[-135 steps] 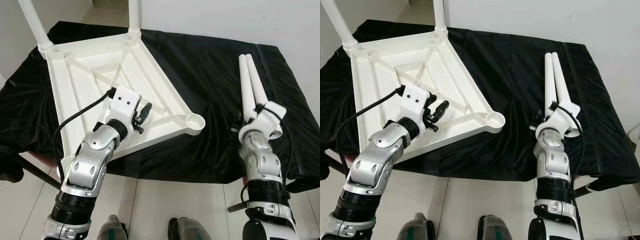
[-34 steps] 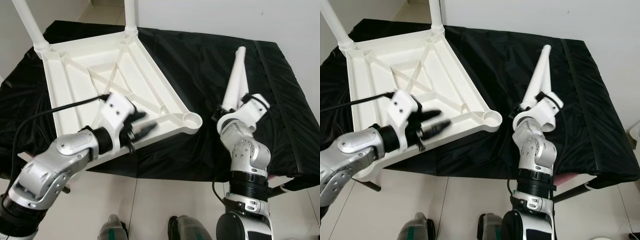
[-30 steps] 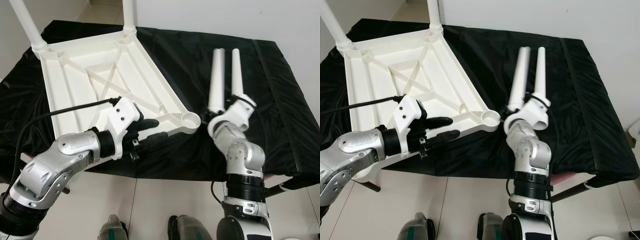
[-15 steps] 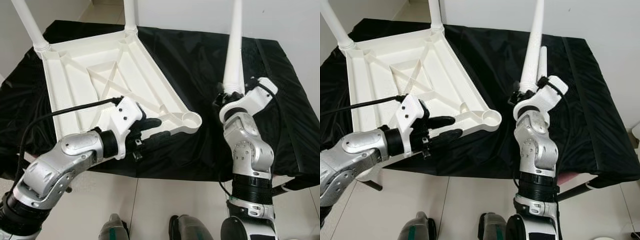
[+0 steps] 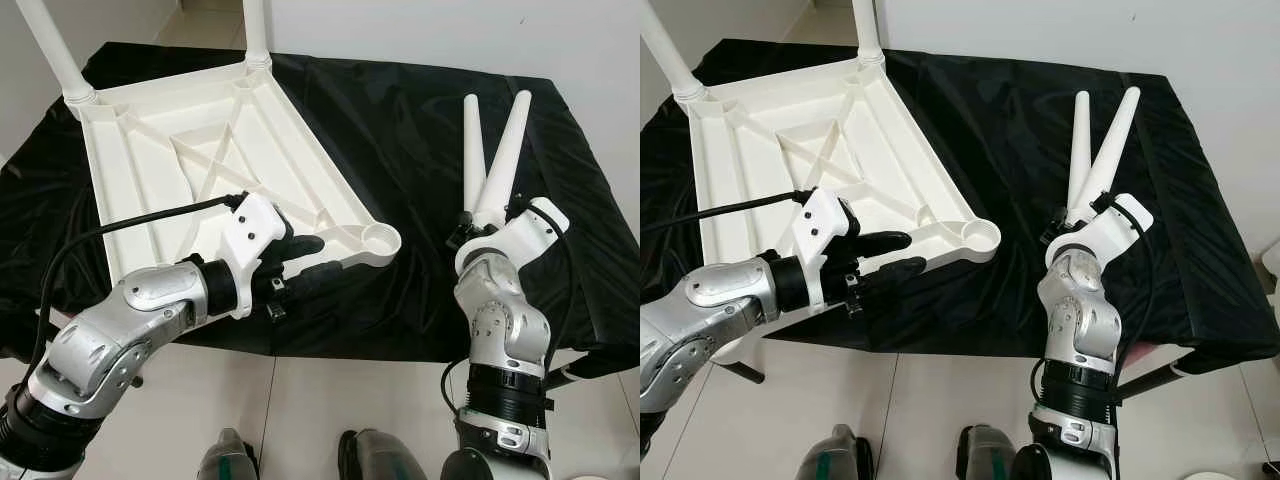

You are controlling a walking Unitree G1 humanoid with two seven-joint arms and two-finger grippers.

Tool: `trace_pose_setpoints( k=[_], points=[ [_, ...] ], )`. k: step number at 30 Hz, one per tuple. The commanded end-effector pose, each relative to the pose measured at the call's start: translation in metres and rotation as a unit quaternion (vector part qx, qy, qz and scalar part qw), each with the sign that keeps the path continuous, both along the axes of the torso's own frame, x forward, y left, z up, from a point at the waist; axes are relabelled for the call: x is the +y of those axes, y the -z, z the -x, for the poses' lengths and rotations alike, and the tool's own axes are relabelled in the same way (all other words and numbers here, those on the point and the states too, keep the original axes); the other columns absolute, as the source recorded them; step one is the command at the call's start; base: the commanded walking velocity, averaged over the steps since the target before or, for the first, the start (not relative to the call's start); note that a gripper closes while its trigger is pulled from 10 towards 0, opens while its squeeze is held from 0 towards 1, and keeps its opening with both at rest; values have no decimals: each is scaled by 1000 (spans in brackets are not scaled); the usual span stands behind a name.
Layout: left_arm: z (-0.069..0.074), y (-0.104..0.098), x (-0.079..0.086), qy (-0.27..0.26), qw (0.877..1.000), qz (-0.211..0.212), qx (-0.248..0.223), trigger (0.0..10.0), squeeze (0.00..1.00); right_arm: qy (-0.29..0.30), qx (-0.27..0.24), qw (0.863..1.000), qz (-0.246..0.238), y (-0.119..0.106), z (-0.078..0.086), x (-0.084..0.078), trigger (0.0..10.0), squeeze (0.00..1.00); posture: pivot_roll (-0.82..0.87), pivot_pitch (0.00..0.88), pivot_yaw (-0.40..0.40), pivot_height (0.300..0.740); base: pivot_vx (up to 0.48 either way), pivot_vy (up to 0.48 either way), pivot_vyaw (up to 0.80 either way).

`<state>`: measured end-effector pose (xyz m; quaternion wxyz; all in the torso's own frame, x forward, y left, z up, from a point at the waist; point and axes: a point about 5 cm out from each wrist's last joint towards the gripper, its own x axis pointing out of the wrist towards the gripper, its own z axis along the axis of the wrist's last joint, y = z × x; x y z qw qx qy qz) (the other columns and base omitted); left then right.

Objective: Building children table

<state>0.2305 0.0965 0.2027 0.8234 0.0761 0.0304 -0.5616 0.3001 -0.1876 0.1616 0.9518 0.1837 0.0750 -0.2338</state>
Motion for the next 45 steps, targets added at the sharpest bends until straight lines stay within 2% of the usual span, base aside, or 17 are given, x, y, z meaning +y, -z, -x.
trace_pose_setpoints(
  k=[1,8,11,14,16,18,20,23,24,27,28,30,34,36,37,39,45],
  points=[
    [2,-1,0,17,1000,-4,-4,10000,0,-13,44,999,-23,19,3,4,10000,0,-75,84,13,740,0,0,0],
    [1,-2,0,15,1000,-3,-5,10000,0,-43,61,997,-23,24,2,12,10000,0,-74,84,13,740,0,0,0],
    [0,-2,0,13,1000,-1,-7,10000,0,-106,71,992,-6,23,-2,24,10000,0,-77,84,12,740,0,0,0],
    [0,-3,-1,14,1000,1,-7,10000,0,-192,59,980,-8,21,-4,43,10000,0,-78,82,13,740,0,0,0],
    [0,-3,-1,14,1000,1,-7,10000,0,-192,59,980,-8,21,-4,43,10000,0,-78,82,13,740,0,0,0],
    [0,-3,-1,14,1000,2,-7,10000,0,-213,46,976,-10,17,-5,48,10000,0,-79,82,12,740,0,0,0],
    [0,-3,-1,14,1000,3,-6,10000,0,-249,-2,968,-10,4,-5,56,10000,0,-78,82,12,740,0,0,0],
    [0,-3,-1,14,1000,3,-6,10000,0,-265,-22,964,-9,-3,-5,59,10000,0,-79,81,12,740,0,0,0],
    [0,-3,-1,13,1000,3,-6,10000,0,-269,-53,962,-6,-11,-6,59,10000,0,-77,81,12,740,0,0,0],
    [0,-3,-1,12,1000,5,-4,10000,0,-246,-84,965,5,-21,-6,53,10000,0,-77,83,12,740,0,0,0],
    [0,-3,-2,11,1000,6,-3,10000,0,-221,-100,970,7,-26,-8,46,10000,0,-78,82,11,740,0,0,0],
    [0,-2,-2,9,1000,7,-2,10000,0,-179,-123,975,44,-32,-8,32,10000,0,-77,82,11,740,0,0,0],
    [0,-1,-3,7,1000,9,-1,10000,0,-181,-161,969,48,-40,-8,23,10000,0,-78,80,12,740,0,0,0],
    [1,-1,-4,9,1000,12,1,10000,0,-122,-156,979,51,-42,-8,6,10000,0,-80,81,11,740,0,0,0],
    [1,-1,-4,9,1000,12,1,10000,0,-122,-156,979,51,-42,-8,6,10000,0,-80,81,11,740,0,0,0],
    [1,-1,-5,8,1000,13,2,10000,0,-68,-114,989,62,-28,-6,-6,10000,0,-78,79,11,740,0,0,0],
    [2,-1,-5,7,1000,13,4,10000,0,-40,-47,995,77,-1,-3,-10,10000,0,-74,81,12,740,0,0,0]
  ],
)
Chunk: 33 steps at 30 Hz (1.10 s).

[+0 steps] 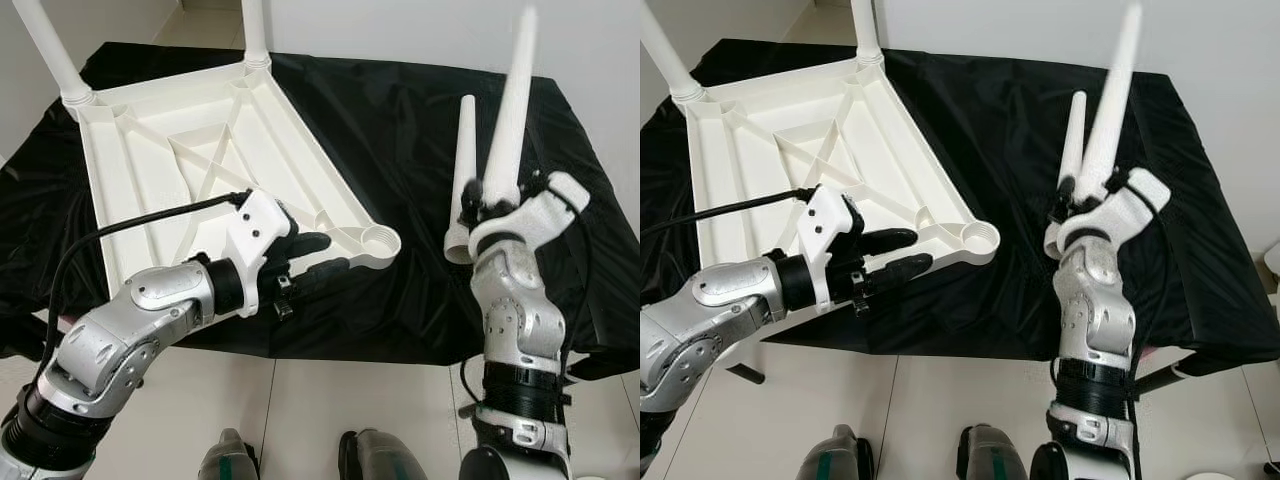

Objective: Building children table

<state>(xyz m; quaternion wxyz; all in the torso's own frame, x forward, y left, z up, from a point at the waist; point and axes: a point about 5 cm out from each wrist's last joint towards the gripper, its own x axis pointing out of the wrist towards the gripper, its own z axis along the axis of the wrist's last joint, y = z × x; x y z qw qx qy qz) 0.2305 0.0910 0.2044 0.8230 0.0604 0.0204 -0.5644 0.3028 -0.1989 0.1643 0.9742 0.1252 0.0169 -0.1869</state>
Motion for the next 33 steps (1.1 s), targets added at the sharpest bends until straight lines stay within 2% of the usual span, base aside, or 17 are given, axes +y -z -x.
trace_pose_setpoints(
  k=[1,6,7,10,14,17,19,21,23,26,28,33],
  points=[
    [2,1,0,4,1000,-5,3,10000,0,4,4,1000,7,1,-1,2,10000,0,-74,81,12,740,0,0,0],
    [2,1,1,4,1000,-6,5,10000,0,3,14,1000,6,6,-1,2,10000,0,-73,82,12,740,0,0,0],
    [3,2,3,1,1000,-9,7,10000,0,7,49,998,25,21,-1,-1,10000,0,-61,96,2,740,0,0,0],
    [3,2,3,1,1000,-10,7,10000,0,9,58,998,31,25,-1,-3,10000,0,-61,96,2,740,0,0,0],
    [-2,9,12,-16,999,-29,5,10000,0,-23,86,996,32,37,-5,1,10000,0,-42,116,-18,740,0,0,0],
    [-2,9,14,-21,999,-29,8,10000,0,-33,95,995,6,41,-7,4,10000,0,-37,122,-23,740,0,0,0],
    [-2,9,15,-24,999,-28,9,10000,0,-62,101,993,12,44,-9,10,10000,0,-34,126,-25,740,0,0,0],
    [-3,9,17,-31,999,-29,10,10000,0,-89,99,991,-8,46,-11,17,10000,0,-32,129,-26,740,0,0,0],
    [-4,9,19,-37,999,-31,10,10000,0,-91,101,991,-6,47,-12,18,10000,0,-27,133,-30,740,0,0,0],
    [-4,9,21,-42,999,-30,10,10000,0,-61,108,992,9,49,-12,12,10000,0,-21,133,-33,740,0,0,0],
    [-3,9,22,-45,998,-30,8,10000,0,-15,111,994,9,50,-10,1,10000,0,-19,132,-32,740,0,0,0],
    [-2,8,24,-48,998,-29,10,10000,0,37,87,996,0,50,-4,-8,10000,0,-20,131,-26,740,0,0,0]
  ],
)
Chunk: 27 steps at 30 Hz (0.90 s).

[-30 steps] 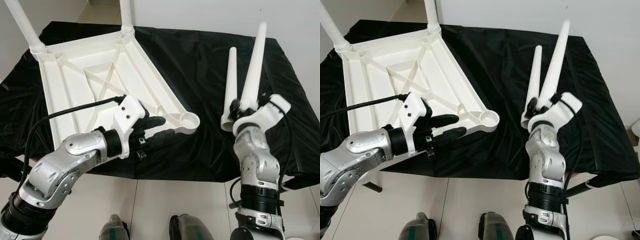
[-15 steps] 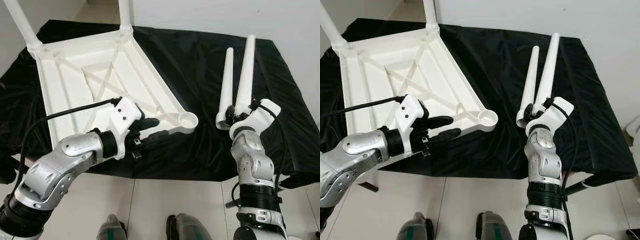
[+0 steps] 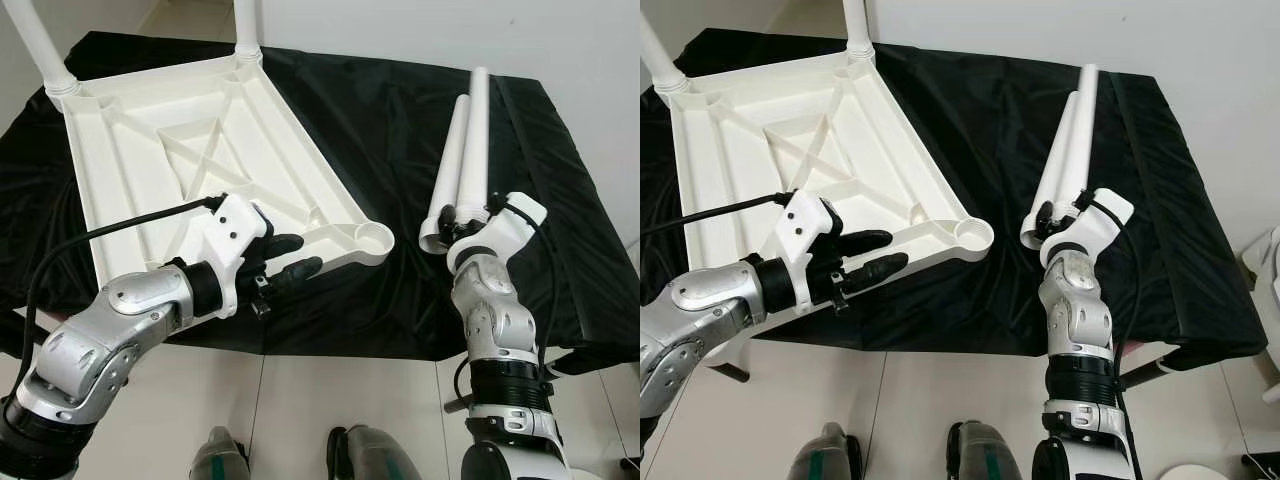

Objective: Building children table

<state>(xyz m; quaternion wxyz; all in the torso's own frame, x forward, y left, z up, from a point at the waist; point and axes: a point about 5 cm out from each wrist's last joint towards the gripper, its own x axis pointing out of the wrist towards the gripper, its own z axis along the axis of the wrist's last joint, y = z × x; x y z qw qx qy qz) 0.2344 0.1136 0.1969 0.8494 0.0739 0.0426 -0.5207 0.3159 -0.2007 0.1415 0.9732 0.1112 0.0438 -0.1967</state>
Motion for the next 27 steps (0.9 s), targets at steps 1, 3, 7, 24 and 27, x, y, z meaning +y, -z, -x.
trace_pose_setpoints(
  k=[1,3,7,24,27],
  points=[
    [2,1,1,4,1000,-6,3,10000,0,31,57,998,-8,27,9,-6,10000,0,-20,131,-26,740,0,0,0],
    [1,1,2,3,1000,-6,3,10000,0,36,55,998,-11,28,11,-7,10000,0,-18,131,-26,740,0,0,0],
    [0,0,3,1,1000,-6,2,10000,0,36,62,997,-16,32,11,-5,10000,0,-17,128,-20,740,0,0,0],
    [3,-3,12,-14,1000,-5,12,10000,0,-8,73,997,9,46,13,-1,10000,0,1,117,-5,740,0,0,0],
    [3,-2,12,-15,1000,-5,12,10000,0,-66,65,996,18,43,8,11,10000,0,2,114,-6,740,0,0,0]
  ],
)
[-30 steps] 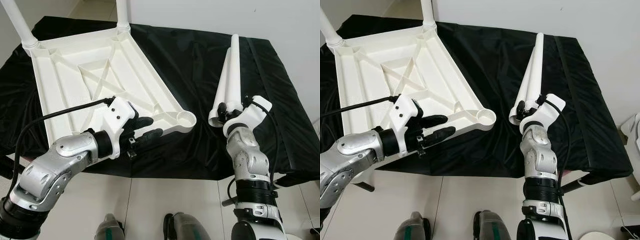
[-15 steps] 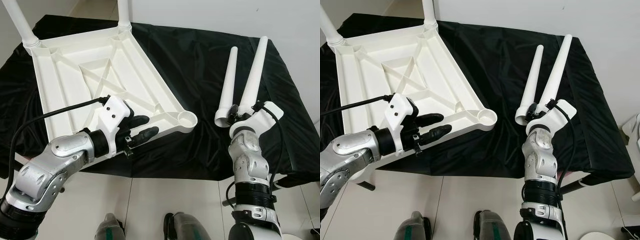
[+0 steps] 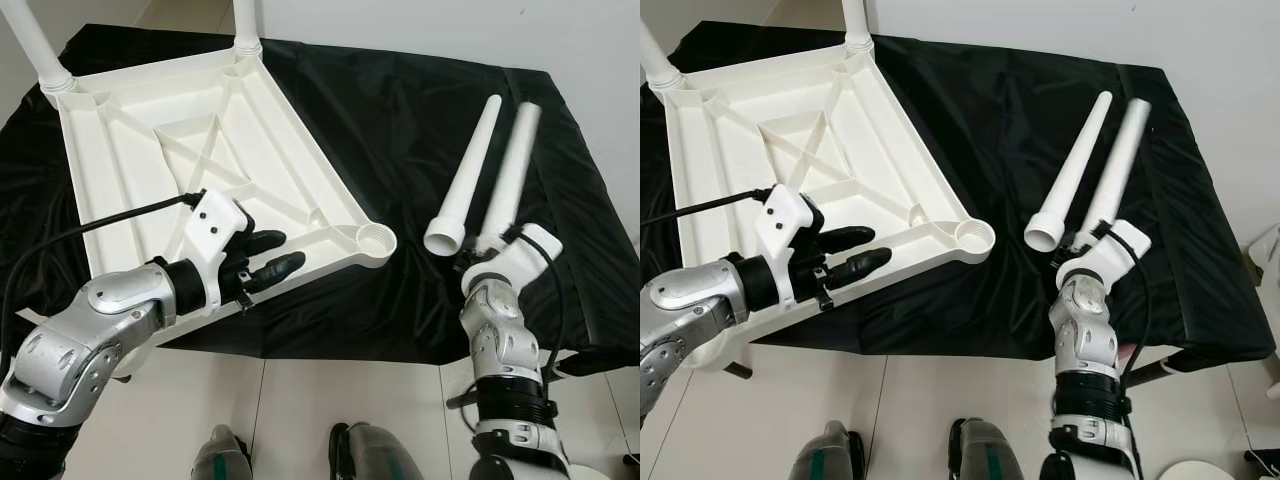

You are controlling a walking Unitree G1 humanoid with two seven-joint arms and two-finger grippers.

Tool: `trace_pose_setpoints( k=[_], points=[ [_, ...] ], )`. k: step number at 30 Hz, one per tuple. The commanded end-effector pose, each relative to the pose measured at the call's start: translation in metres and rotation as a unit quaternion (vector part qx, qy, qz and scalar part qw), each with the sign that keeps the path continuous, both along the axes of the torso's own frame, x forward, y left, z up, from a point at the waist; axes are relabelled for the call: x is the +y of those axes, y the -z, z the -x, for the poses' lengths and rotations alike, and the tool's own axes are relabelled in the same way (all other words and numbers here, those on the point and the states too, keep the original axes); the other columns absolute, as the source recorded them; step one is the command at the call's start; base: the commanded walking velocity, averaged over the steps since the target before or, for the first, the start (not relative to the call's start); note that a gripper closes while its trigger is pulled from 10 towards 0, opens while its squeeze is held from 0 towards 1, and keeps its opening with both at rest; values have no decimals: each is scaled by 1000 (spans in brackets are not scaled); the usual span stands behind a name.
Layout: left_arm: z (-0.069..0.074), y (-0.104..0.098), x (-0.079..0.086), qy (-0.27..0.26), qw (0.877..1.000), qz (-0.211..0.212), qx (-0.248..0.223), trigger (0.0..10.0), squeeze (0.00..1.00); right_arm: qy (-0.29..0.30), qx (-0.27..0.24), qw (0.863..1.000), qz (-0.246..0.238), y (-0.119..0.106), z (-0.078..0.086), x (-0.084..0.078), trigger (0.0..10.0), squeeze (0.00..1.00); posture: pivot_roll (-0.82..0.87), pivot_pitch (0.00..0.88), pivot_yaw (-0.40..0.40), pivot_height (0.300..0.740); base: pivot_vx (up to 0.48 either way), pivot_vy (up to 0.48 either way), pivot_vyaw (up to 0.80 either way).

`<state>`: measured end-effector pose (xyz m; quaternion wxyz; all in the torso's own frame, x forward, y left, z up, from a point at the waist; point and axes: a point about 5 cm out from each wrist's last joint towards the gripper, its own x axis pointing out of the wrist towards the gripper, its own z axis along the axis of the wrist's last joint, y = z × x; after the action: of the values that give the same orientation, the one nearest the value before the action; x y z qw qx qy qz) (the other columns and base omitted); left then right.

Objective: Building children table

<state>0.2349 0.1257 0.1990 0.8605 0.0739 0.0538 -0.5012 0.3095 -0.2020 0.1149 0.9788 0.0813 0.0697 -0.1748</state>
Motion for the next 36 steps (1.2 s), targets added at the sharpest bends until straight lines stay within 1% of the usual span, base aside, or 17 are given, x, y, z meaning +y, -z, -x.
trace_pose_setpoints(
  k=[1,3,11,15,17,18,19,22,25,28,29,30,31,32,33,34,36],
  points=[
    [3,2,-1,8,1000,-1,5,10000,0,-88,38,995,4,15,-1,24,10000,0,2,114,-6,740,0,0,0],
    [1,2,0,6,1000,-2,3,10000,0,-115,40,993,5,15,-2,31,10000,0,0,121,-12,740,0,0,0],
    [-3,3,3,-7,1000,-2,0,10000,0,-140,45,989,-2,16,-3,31,10000,0,-2,129,-22,740,0,0,0],
    [-5,3,4,-13,1000,1,-1,10000,0,-131,11,991,6,6,-5,25,10000,0,-5,130,-24,740,0,0,0],
    [-5,3,4,-13,1000,1,-1,10000,0,-131,11,991,6,6,-5,25,10000,0,-5,130,-24,740,0,0,0],
    [-7,3,5,-17,1000,1,-2,10000,0,-112,-41,993,9,-9,-8,16,10000,0,-8,126,-24,740,0,0,0],
    [-8,2,6,-20,1000,-1,-5,10000,0,-107,-73,992,15,-19,-9,13,10000,0,-8,125,-24,740,0,0,0],
    [-11,1,9,-26,1000,-3,-9,10000,0,-114,-130,985,13,-39,-10,11,10000,0,-11,121,-22,740,0,0,0],
    [-14,-2,13,-33,999,-6,-19,10000,0,-122,-158,980,15,-50,-10,10,10000,0,-12,118,-21,740,0,0,0],
    [-21,-4,21,-46,998,-11,-33,10000,0,-150,-200,968,-18,-65,-11,9,10000,0,-16,115,-21,740,0,0,0],
    [-21,-4,21,-46,998,-11,-33,10000,0,-150,-200,968,-18,-65,-11,9,10000,0,-16,115,-21,740,0,0,0],
    [-27,-5,29,-57,998,-16,-35,10000,0,-168,-214,962,-21,-71,-12,10,10000,0,-17,115,-20,740,0,0,0],
    [-28,-5,30,-59,998,-16,-35,10000,0,-170,-217,961,-19,-72,-12,10,10000,0,-17,115,-20,740,0,0,0],
    [-33,-7,35,-65,997,-14,-38,10000,0,-190,-216,958,5,-74,-13,15,10000,0,-13,108,-22,740,0,0,0],
    [-33,-7,35,-65,997,-14,-38,10000,0,-190,-216,958,5,-74,-13,15,10000,0,-13,108,-22,740,0,0,0],
    [-37,-9,38,-69,997,-13,-40,10000,0,-204,-215,955,23,-74,-14,18,10000,0,-13,108,-22,740,0,0,0],
    [-49,-13,43,-85,995,9,-43,10000,0,-224,-214,950,48,-74,-17,23,10000,0,-11,100,-21,740,0,0,0]
  ],
)
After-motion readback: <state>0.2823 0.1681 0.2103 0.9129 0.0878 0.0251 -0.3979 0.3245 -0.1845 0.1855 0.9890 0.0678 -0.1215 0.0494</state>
